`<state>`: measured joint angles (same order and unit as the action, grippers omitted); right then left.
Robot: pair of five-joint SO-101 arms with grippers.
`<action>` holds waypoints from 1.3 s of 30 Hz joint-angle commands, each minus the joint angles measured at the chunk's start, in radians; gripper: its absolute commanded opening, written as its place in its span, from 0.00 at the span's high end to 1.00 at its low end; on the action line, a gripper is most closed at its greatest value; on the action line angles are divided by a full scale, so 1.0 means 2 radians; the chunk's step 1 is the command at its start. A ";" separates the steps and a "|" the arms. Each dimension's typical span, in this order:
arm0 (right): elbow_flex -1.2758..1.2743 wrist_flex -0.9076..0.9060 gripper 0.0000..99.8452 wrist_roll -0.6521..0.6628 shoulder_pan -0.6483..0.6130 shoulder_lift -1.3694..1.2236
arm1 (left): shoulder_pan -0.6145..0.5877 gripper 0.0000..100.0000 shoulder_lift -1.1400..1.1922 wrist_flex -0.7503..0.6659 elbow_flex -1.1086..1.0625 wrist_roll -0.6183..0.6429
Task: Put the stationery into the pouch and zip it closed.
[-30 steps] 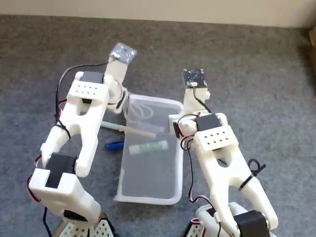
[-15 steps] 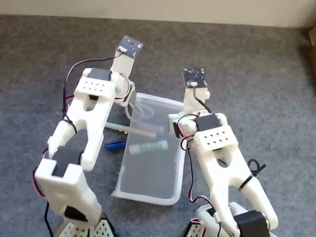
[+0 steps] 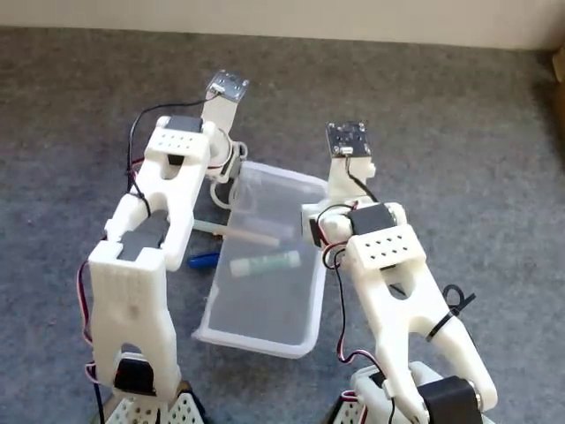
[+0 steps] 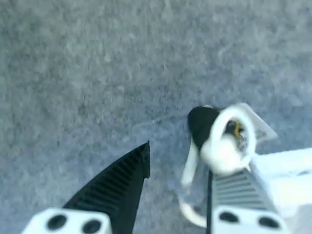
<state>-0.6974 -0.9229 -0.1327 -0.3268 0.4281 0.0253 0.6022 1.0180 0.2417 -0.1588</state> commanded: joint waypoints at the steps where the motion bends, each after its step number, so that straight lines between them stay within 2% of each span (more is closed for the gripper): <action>1: 0.003 0.013 0.81 -0.005 0.007 0.005 | 0.006 0.84 0.013 -0.006 0.041 0.005; 9: 0.003 0.013 0.81 -0.004 0.007 0.005 | 0.009 1.00 0.004 0.023 0.042 0.005; 15: 0.003 0.013 0.81 -0.004 0.007 0.005 | 0.009 0.99 -0.050 0.077 0.042 0.005; 27: 0.003 0.013 0.81 -0.004 0.007 0.007 | 0.010 0.99 -0.238 0.174 0.042 0.002; 36: 0.007 0.010 0.81 0.000 0.017 0.014 | 0.016 0.99 -0.348 0.189 0.042 0.002; 39: 0.003 0.004 0.81 0.005 0.015 0.053 | 0.029 0.99 -0.375 0.190 0.042 0.002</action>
<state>-0.6974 -0.9229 -0.1327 -0.3053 0.4404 0.0299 -0.0269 1.3909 0.2739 -0.1573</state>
